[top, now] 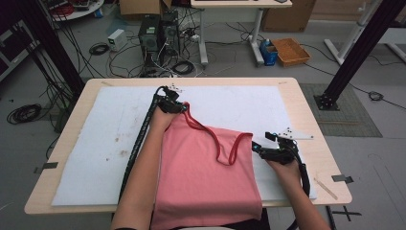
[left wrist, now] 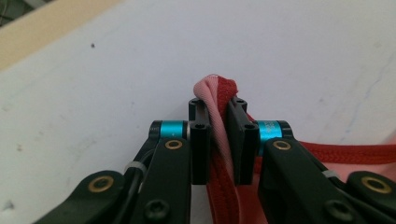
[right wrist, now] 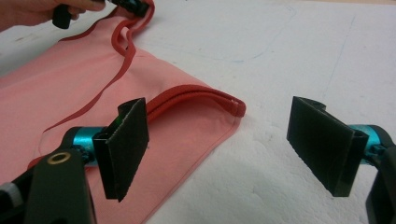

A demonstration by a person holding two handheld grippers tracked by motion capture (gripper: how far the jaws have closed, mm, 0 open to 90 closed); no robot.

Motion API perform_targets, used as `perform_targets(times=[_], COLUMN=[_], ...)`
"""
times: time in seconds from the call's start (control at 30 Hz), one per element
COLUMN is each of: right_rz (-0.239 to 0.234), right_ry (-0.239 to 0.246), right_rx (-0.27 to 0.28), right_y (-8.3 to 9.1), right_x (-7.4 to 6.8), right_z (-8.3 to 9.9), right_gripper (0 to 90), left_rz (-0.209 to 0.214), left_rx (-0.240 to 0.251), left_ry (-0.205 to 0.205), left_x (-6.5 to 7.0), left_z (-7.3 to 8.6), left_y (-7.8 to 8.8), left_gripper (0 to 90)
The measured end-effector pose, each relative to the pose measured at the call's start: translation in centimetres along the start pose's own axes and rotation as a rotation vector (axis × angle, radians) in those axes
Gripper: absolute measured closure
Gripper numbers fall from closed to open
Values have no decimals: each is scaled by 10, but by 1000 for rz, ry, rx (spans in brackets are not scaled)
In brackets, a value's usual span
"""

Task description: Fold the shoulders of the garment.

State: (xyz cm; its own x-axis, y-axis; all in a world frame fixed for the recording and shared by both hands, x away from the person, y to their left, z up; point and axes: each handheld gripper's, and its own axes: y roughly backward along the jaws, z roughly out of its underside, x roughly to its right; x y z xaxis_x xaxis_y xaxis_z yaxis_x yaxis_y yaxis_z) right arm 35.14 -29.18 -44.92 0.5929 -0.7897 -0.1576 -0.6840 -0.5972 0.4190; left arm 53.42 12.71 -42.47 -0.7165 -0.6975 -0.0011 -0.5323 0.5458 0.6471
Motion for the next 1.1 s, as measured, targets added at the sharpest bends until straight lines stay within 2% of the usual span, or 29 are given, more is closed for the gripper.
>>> perform_targets(times=[0.17, 0.3, 0.37, 0.47, 0.53, 0.67, 0.77, 0.9, 1.03, 1.1], right_rz=[-1, 1, 1, 3, 3, 3, 6, 6, 8, 11], right_ry=[-2, -3, -3, 0, 3, 0, 6, 6, 4, 0], right_rx=[0, -1, -1, 1, 4, 3, 2, -1, -1, -1], right_y=[0, 1, 1, 1, 1, 1, 0, 0, 0, 0], right_x=[0, -1, -1, -1, -1, -1, -1, -1, -1, -1], right_z=[0, 0, 0, 0, 0, 0, 0, 0, 0, 0], right_gripper=[208, 208, 208, 208, 208, 208, 208, 208, 208, 208], left_rz=[17, 42, 49, 64, 48, 66, 77, 122, 108, 110], left_rx=[76, 135, 152, 191, 213, 261, 261, 282, 232, 243], left_ry=[-4, -6, -19, -14, -26, -31, -68, -47, -53, -34], left_x=[2, 11, 18, 31, 42, 61, 79, 98, 108, 109], left_z=[-4, -2, -1, 5, 12, 31, 49, 72, 85, 90], left_y=[25, 42, 49, 61, 70, 86, 95, 102, 108, 112], left_gripper=[802, 802, 800, 796, 789, 780, 766, 713, 633, 570])
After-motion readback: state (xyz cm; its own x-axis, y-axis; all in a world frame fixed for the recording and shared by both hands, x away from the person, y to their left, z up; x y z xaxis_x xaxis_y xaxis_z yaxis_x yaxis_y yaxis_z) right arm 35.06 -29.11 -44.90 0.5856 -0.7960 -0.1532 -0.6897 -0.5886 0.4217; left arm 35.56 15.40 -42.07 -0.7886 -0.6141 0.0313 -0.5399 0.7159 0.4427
